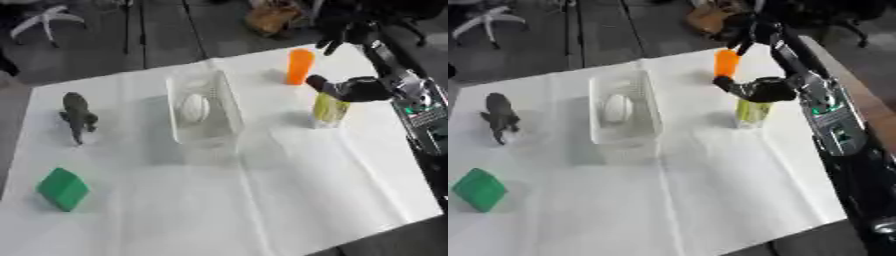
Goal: Pick up objects on the table and place them in the box.
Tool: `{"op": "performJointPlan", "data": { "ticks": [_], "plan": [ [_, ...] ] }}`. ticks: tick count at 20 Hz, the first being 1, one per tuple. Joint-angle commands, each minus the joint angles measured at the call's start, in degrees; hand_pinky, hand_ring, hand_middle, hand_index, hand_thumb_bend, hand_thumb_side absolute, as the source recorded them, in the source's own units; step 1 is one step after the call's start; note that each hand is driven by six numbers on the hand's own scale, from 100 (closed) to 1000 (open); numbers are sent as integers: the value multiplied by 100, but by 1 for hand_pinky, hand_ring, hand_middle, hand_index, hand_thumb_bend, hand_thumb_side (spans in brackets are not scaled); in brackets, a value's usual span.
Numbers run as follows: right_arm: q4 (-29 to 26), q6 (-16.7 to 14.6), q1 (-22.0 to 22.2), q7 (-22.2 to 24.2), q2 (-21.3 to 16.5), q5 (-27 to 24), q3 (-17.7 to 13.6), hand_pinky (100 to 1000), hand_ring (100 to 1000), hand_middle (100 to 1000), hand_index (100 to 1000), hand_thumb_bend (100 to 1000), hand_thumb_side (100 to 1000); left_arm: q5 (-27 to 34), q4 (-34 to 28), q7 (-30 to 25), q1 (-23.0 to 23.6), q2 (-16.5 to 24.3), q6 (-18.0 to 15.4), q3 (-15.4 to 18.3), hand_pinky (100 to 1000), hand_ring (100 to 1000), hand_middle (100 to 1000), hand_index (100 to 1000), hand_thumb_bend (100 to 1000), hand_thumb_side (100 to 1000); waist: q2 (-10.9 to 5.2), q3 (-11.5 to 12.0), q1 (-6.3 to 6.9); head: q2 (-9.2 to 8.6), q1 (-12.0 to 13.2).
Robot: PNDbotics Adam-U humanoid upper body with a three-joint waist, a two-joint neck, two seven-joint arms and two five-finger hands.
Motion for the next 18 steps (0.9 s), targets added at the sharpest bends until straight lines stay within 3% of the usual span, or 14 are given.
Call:
{"op": "performJointPlan", "data": {
  "ticks": [1,14,18],
  "plan": [
    [-82,-6,-61,-9,-139,26,-37,545,652,842,891,546,264,-7,-92,-1,-55,58,-17,53,616,678,635,747,329,977,-80,3,-8,27,14],
    [-46,-34,-88,-31,-246,66,-57,550,657,844,893,564,258,-16,-89,-6,-56,63,-13,52,616,678,636,748,330,977,-84,12,-10,27,11],
    [167,-61,-153,-60,-543,142,-111,559,665,848,898,590,276,-21,-79,0,-44,79,-8,62,616,678,635,748,330,977,-90,12,-15,27,16]
  ]
}}
